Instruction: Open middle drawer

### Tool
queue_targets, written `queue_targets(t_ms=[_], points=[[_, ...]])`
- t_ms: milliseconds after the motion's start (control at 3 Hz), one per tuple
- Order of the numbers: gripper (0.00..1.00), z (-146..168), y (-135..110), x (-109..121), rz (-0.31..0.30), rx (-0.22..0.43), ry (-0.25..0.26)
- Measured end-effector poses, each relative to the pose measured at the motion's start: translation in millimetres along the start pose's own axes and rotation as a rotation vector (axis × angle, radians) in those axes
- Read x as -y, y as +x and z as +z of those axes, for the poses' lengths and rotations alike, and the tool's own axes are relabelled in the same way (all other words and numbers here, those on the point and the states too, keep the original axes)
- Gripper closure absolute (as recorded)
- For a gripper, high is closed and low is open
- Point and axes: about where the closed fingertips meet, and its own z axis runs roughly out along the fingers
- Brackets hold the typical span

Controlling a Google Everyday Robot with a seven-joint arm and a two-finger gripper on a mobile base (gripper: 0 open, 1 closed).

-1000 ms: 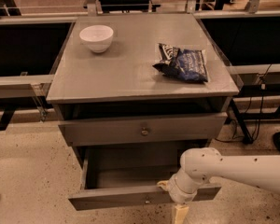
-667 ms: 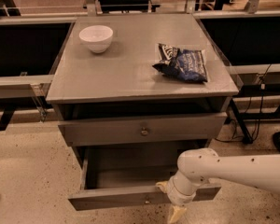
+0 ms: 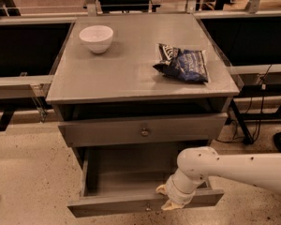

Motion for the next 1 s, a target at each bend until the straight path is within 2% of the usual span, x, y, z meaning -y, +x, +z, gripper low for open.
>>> queue_targets(t_ms=[333,667,1000], points=[[1.00,0.1,-0.1,0.8,-0.003,0.004,-0.007],[1.00,0.6,-1.6,-0.7,-0.011,0.013,-0.016],[0.82,-0.8,0.1,1.5,-0.012,0.013,-0.017]])
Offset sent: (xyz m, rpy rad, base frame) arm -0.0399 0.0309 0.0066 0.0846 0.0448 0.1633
